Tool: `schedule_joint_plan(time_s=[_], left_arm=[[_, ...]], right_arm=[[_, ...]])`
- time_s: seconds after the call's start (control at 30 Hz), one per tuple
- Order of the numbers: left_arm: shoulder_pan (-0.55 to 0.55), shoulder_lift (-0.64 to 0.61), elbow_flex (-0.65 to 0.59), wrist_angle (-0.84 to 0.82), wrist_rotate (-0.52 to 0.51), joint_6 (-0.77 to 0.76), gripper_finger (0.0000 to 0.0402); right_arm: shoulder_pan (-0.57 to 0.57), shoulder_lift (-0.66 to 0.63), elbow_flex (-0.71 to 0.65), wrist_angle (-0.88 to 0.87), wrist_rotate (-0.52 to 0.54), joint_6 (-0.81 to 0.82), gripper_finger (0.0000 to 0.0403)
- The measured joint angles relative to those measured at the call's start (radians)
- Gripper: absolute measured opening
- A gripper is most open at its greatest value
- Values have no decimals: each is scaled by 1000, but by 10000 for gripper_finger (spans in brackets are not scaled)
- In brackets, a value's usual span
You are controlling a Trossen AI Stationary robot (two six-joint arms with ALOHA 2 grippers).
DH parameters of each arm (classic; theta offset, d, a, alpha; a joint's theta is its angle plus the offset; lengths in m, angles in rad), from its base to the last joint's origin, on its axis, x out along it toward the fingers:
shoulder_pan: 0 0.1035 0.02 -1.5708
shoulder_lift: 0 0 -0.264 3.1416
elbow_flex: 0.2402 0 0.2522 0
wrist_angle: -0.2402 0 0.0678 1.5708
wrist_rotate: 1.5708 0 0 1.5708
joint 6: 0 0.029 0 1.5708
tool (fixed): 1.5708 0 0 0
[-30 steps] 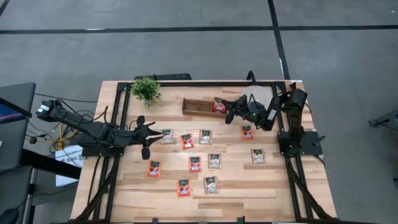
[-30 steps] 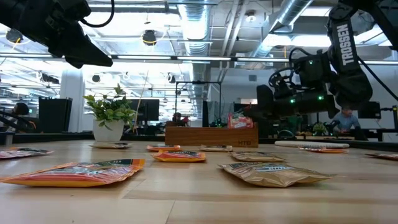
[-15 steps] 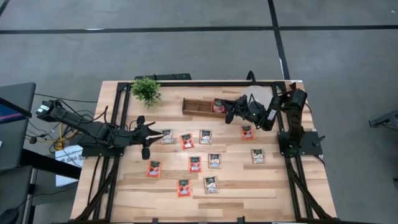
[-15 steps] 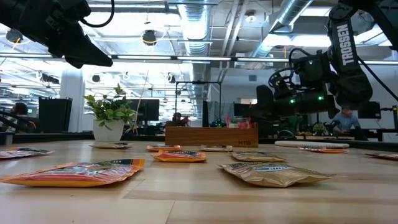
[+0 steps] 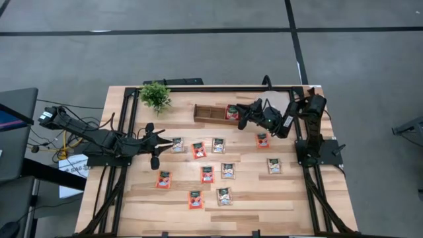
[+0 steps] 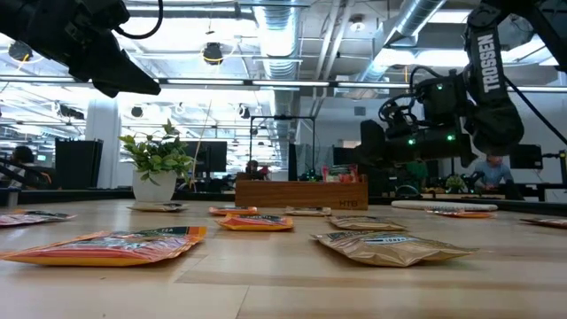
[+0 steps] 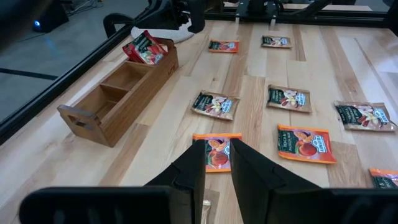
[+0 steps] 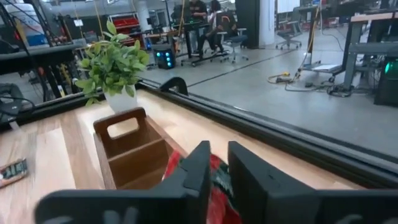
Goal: Pick & Place Tea
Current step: Put the red tea bag into the right section of the wooden organizer
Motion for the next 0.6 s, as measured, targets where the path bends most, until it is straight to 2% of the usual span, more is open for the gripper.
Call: schedule_joint_plan(time_s=[0.17,0.33,0.6], left_arm=[[0,0,0,0,0,0,67],[0,0,0,0,0,0,67],[0,0,0,-1,0,2,66]], right_arm=[[-9,0,78,-100,-6,-25,5],[-8,0,160,-249,-7,-25,9],[35,-50,168,-294,35,-30,2]])
